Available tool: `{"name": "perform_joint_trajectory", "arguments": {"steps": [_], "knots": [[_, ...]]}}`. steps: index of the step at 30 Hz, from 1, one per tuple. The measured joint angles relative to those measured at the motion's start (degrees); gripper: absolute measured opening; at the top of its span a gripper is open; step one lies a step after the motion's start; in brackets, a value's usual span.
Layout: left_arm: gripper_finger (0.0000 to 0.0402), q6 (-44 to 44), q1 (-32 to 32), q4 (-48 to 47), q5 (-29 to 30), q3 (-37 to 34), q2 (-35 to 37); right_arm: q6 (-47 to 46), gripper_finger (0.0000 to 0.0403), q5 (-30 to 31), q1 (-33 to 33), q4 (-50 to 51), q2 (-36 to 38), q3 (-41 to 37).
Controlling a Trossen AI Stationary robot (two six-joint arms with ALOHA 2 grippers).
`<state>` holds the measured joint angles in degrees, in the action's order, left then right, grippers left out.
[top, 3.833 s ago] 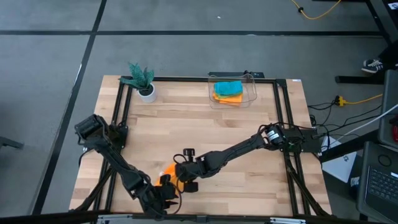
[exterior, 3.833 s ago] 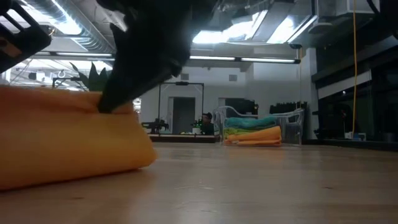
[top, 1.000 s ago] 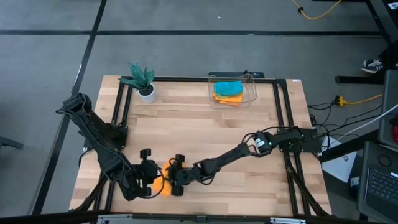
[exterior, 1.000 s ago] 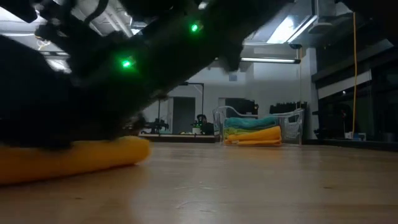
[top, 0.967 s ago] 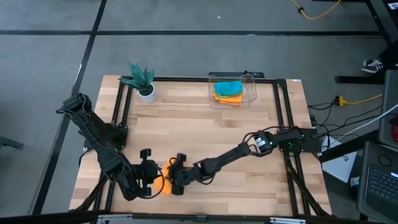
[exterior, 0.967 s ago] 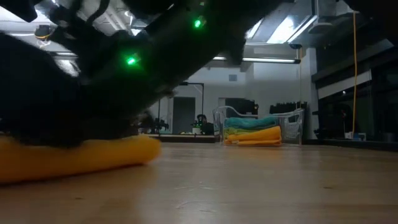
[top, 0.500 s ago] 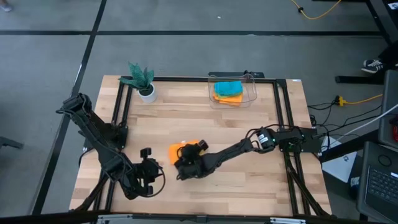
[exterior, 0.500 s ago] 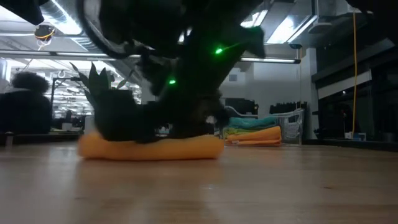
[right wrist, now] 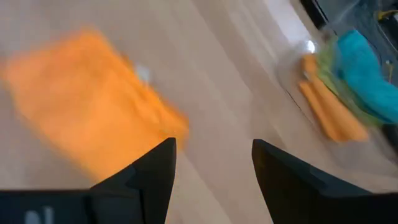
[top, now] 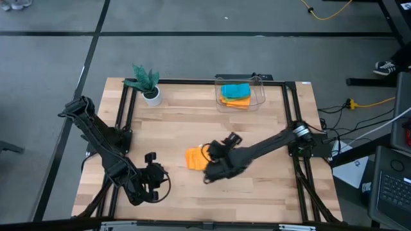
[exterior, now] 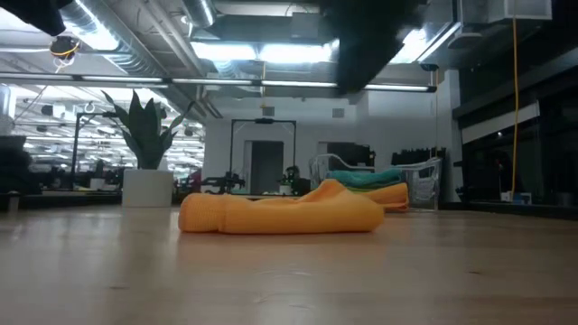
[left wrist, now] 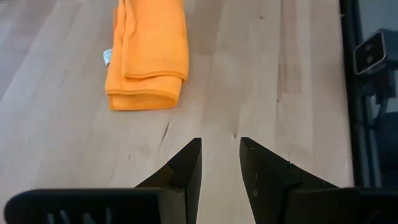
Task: Fold microfiber towels
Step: Put the folded orange microfiber towel into the transparent bin
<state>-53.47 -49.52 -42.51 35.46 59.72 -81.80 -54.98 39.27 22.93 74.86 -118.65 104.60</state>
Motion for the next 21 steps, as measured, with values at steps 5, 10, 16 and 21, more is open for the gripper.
{"name": "perform_joint_trajectory", "arguments": {"steps": [5,10,16,21], "knots": [[0.0101,1.4,1.9,3.1,-0.4,0.0,-3.0,2.4,0.0213,1.0,1.8,14.0,4.3,-0.1],[0.0101,7.7,5.0,6.4,-0.5,0.0,-7.9,10.7,0.0213,4.4,2.9,8.9,6.4,-3.5],[0.0105,9.1,9.2,8.4,-1.9,0.0,-10.6,27.3,0.0213,-7.6,3.0,-16.4,6.3,-14.7],[0.0129,9.1,12.9,10.1,-3.4,0.0,-10.6,39.4,0.0213,-14.7,3.0,-45.3,6.2,-25.6]]}}
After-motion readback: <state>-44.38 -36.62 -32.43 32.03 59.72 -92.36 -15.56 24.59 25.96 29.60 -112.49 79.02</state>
